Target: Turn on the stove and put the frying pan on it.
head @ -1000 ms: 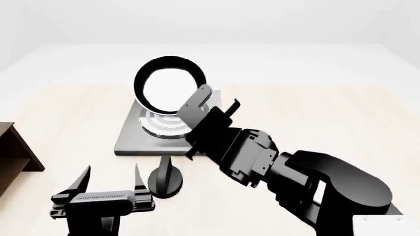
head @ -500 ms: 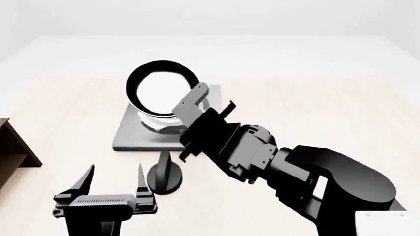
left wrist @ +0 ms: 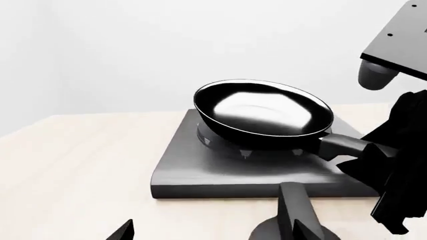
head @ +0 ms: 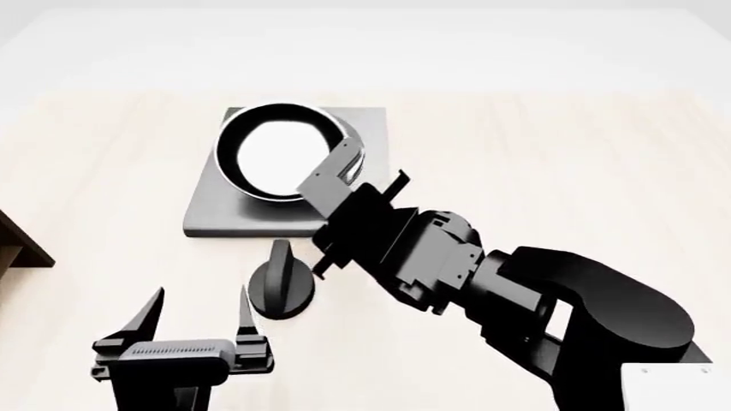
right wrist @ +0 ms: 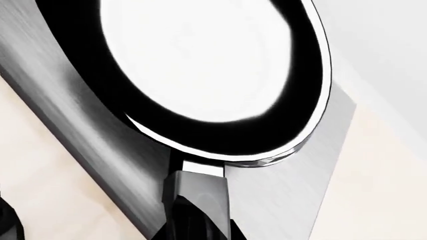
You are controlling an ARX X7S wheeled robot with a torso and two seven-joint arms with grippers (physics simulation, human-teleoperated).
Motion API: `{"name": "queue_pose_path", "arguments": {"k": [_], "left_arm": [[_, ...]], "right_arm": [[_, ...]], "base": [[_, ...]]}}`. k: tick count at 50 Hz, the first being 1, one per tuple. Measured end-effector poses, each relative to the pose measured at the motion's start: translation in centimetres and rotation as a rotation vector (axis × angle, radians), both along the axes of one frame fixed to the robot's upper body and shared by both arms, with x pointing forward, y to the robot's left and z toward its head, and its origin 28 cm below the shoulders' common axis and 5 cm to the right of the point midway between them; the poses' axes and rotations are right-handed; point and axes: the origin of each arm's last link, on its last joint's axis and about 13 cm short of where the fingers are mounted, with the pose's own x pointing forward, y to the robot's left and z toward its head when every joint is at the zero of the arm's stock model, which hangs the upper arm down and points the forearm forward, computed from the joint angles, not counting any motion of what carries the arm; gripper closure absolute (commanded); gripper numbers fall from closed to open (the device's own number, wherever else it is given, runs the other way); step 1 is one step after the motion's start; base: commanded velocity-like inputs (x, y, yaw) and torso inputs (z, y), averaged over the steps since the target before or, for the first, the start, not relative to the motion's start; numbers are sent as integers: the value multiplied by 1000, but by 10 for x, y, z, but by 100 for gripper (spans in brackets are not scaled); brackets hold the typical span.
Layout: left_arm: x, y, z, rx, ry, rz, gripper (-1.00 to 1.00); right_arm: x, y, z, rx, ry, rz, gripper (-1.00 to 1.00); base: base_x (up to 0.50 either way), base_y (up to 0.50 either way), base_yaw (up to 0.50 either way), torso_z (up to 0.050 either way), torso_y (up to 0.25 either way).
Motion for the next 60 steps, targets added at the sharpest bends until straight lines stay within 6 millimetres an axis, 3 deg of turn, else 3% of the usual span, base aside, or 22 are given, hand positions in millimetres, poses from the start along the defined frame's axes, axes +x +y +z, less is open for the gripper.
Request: {"name": "queue_pose_path", "arguments": {"k": [47, 48, 60], "left_arm": [[1, 5, -2, -11, 7, 30, -100], [1, 5, -2, -11, 7, 30, -100], [1, 5, -2, -12, 8, 34, -100]], "right_arm": [[8, -9, 6, -23, -55, -88, 100], [8, -9, 5, -23, -53, -89, -100], [11, -10, 12, -45, -89, -84, -100]], "base": [[0, 0, 0, 0, 1], [0, 0, 0, 0, 0], [0, 0, 0, 0, 0]]}}
